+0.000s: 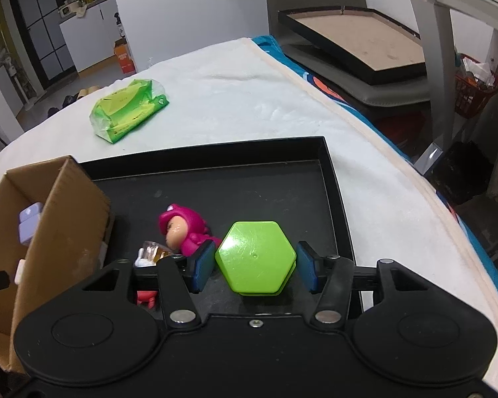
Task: Organize rigid objects
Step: 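Lift the green block into the box and open the right gripper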
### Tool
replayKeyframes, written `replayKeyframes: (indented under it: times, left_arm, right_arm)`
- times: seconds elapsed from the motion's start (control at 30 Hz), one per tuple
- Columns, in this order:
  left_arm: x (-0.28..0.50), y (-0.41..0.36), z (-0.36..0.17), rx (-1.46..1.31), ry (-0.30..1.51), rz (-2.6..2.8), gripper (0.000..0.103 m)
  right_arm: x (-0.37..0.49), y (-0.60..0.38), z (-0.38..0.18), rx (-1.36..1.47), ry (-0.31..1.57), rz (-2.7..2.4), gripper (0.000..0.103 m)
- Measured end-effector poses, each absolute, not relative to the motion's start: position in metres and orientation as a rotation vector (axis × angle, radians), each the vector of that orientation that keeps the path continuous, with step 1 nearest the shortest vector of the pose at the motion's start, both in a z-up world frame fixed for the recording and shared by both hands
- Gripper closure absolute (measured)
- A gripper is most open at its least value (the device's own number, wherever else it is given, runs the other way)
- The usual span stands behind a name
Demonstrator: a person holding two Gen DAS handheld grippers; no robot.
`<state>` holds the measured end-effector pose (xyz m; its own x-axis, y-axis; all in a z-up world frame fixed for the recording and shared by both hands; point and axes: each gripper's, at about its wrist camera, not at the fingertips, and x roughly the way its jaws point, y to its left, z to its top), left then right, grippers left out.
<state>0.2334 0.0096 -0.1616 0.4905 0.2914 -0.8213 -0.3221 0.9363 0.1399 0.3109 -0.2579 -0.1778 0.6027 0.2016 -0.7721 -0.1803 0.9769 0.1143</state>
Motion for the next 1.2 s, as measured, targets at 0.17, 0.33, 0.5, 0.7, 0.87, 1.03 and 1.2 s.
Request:
replayKeyframes:
  times: [0.17,0.33,0.5,0.7,0.87,1.03,1.2]
  left_arm:
    - [0.230,0.015,-0.159,-0.057,0.984,0.371,0.036]
    - [0.226,0.019,-0.156,-0.083,0.971,0.358,0.036]
    - [0.222,0.023,-0.155,-0.116,0.963,0.332,0.036]
    - [0.219,0.027,-0.154,-0.137,0.946,0.313,0.036]
    - [0.218,0.030,-0.155,-0.153,0.944,0.298,0.040]
    - [0.217,0.035,-0.155,-0.178,0.938,0.272,0.056]
    - [0.217,0.043,-0.158,-0.201,0.935,0.275,0.070]
  right_arm:
    - [0.303,-0.247,-0.164,0.005,0.877,0.235,0.052]
    - [0.294,-0.232,-0.147,-0.026,0.844,0.257,0.052]
    - [0.287,-0.211,-0.130,-0.048,0.813,0.324,0.052]
    - [0.282,-0.181,-0.113,-0.082,0.778,0.382,0.052]
    - [0.278,-0.159,-0.101,-0.101,0.756,0.420,0.052]
    - [0.276,-0.136,-0.097,-0.140,0.742,0.448,0.052]
    - [0.274,-0.118,-0.096,-0.164,0.734,0.453,0.052]
